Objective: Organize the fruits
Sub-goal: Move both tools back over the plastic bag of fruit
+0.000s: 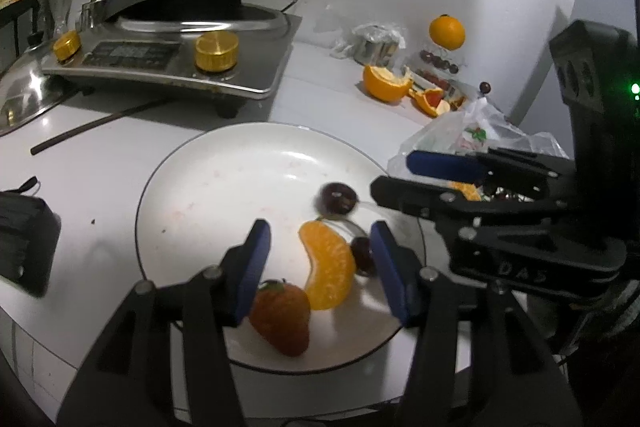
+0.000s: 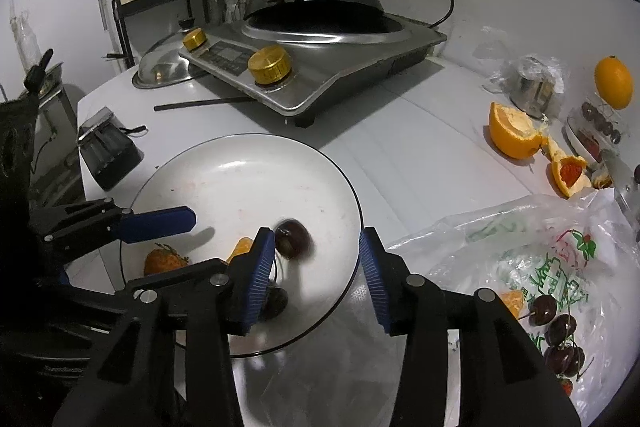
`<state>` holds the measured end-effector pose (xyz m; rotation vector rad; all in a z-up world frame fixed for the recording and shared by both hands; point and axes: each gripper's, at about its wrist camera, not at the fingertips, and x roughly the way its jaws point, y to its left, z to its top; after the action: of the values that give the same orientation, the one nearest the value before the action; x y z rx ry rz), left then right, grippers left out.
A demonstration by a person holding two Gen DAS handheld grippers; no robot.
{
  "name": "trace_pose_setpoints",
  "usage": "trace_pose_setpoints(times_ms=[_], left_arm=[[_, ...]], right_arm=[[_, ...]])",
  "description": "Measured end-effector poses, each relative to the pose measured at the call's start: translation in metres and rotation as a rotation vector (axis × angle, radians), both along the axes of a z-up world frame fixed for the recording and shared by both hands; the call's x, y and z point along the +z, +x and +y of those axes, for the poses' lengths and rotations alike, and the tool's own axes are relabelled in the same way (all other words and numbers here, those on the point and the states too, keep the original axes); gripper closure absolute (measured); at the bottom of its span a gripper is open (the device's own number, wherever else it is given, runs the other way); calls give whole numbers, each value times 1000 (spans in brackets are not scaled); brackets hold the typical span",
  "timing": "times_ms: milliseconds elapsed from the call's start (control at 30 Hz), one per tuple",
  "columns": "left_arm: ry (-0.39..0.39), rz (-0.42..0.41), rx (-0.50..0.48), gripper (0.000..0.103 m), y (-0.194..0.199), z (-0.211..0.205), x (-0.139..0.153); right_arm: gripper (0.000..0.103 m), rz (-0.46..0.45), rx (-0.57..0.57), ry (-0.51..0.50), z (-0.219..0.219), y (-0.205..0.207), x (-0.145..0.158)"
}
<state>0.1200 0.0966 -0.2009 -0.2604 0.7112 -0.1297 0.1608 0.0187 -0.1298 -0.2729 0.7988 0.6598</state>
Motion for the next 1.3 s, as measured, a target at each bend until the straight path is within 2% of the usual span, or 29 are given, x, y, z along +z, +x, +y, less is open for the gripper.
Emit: trace_pose_setpoints(times_ms=[500,533,567,633,1300], left_arm=[[63,-9,28,48,-5,-11,10],[69,-10,28,46,-5,-13,11],[70,-11,28,37,-5,-15,12],[67,-20,30,30,-7,-20,14],[123,-26,-32,29,-2,-78,28]], right_arm=[[57,-47,-39,38,-35,-16,22],[57,-48,-42,42,-39,-17,23],[57,-48,-44,44,-41,-18,23],[56,-51,-49,48,-48,-20,24],[56,-81,-133,85,-119,-40,30]])
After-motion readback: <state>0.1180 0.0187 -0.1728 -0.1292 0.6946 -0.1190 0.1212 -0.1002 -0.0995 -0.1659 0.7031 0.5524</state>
